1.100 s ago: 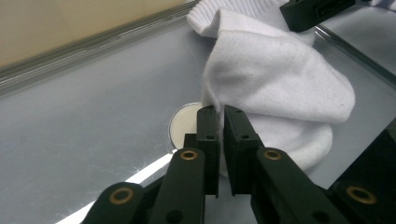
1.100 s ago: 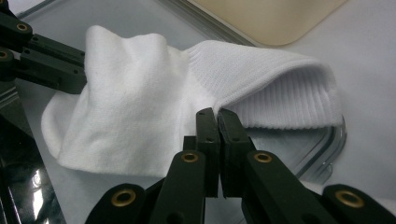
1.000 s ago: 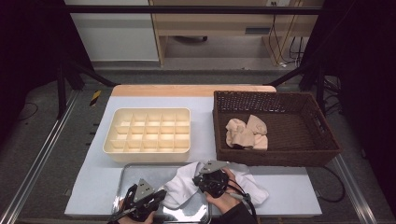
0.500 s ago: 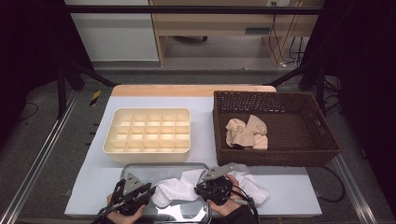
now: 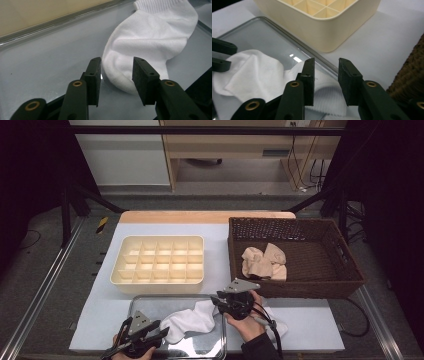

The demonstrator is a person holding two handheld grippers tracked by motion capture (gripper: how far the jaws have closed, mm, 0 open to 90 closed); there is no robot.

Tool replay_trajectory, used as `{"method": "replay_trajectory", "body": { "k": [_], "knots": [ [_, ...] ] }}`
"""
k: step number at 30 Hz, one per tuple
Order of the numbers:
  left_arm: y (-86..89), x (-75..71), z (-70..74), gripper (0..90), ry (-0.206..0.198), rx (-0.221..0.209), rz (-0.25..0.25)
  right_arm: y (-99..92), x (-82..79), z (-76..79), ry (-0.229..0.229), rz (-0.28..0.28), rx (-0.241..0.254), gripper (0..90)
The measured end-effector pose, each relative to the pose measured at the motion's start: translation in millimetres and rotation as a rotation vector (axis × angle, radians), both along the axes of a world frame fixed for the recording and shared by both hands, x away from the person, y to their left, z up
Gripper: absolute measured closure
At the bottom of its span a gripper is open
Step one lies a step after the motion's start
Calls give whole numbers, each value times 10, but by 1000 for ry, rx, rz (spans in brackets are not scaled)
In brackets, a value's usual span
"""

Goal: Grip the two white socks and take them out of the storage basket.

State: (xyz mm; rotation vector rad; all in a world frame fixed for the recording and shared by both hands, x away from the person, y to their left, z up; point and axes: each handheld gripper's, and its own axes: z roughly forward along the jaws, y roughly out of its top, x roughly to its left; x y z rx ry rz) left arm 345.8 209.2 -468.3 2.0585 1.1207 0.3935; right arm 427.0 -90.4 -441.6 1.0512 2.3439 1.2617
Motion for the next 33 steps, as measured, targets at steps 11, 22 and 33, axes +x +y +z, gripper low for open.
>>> {"method": "replay_trajectory", "body": {
  "k": [11,22,33],
  "knots": [
    [34,40,-27,833,25,26,-17,53,82,-192,115,33,-96,833],
    [197,163,32,835,-34,19,59,-45,-31,18,12,29,-25,856],
    [254,219,-5,680,-26,16,85,-69,-295,-242,154,129,-55,809]
  ]
}}
